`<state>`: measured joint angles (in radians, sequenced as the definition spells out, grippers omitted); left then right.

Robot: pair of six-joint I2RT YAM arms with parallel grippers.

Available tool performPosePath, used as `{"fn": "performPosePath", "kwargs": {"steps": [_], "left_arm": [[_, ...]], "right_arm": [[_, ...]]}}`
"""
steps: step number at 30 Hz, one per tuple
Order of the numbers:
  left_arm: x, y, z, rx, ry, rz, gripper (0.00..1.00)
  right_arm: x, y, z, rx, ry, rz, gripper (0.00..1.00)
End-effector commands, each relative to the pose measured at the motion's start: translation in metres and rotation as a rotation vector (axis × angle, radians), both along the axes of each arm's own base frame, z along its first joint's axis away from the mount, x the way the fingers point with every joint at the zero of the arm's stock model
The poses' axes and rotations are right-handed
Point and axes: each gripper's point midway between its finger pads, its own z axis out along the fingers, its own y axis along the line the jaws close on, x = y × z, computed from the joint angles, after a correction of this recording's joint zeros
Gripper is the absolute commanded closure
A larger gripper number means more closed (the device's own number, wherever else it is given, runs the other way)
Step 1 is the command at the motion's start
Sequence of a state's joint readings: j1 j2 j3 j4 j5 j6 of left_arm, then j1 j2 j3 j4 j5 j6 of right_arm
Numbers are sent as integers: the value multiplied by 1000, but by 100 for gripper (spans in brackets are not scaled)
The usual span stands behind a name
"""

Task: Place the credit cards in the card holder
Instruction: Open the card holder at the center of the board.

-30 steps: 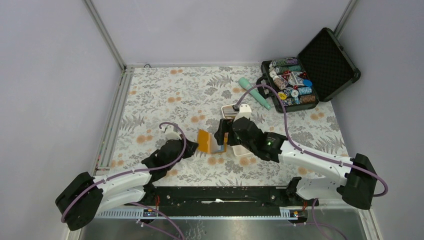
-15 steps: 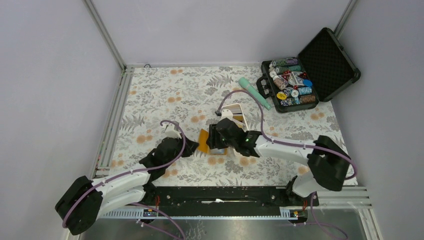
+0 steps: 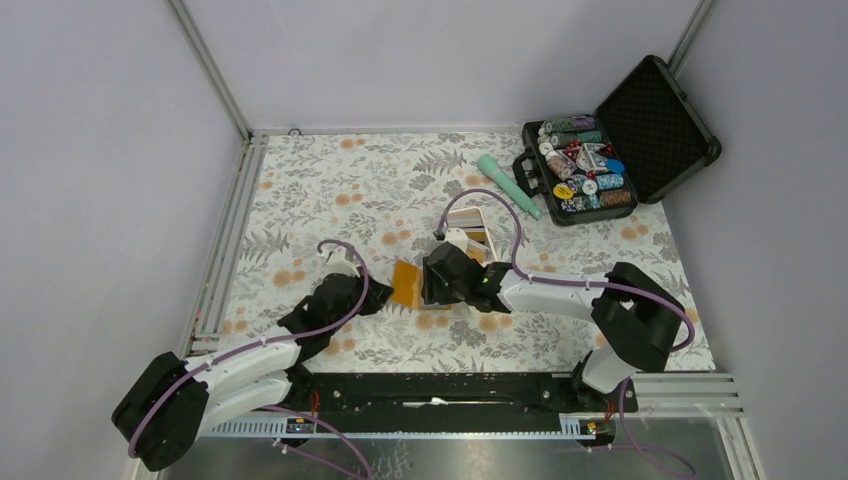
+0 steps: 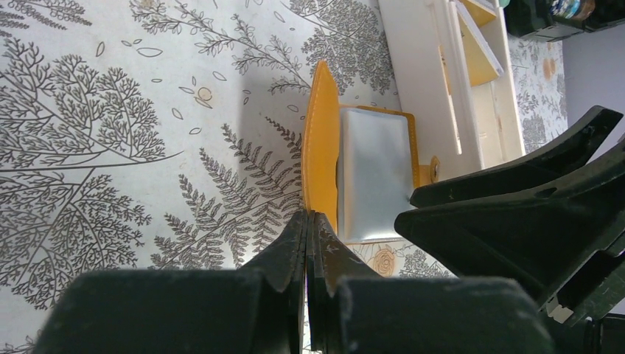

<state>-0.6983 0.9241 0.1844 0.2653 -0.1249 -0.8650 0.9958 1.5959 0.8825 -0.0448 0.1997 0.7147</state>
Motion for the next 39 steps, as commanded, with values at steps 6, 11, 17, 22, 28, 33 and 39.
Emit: {"fn": "performPosePath", "kwargs": {"steps": [6, 11, 17, 22, 28, 33, 39], "left_arm": [[-1, 6, 2, 1, -1, 22, 100], [-2, 7, 4, -2, -8, 18, 100], [-4, 5, 7, -9, -21, -2, 100], [-5, 4, 7, -12, -19, -8, 100], [-4, 2, 9, -21, -22, -12, 100], [-5, 1, 9, -25, -19, -18, 100], [-5, 0, 9, -30, -20, -21, 100]], "right_arm": [[-3, -19, -4, 5, 25, -92, 44], [-2, -25, 1, 10, 4, -108, 42], [-1, -19, 8, 79, -11, -115, 43], [1, -12, 11, 105, 4, -114, 44], [-5, -9, -2, 116, 58, -105, 44], [-6, -5, -3, 135, 72, -99, 45], [-7, -5, -11, 127, 100, -101, 46]]}}
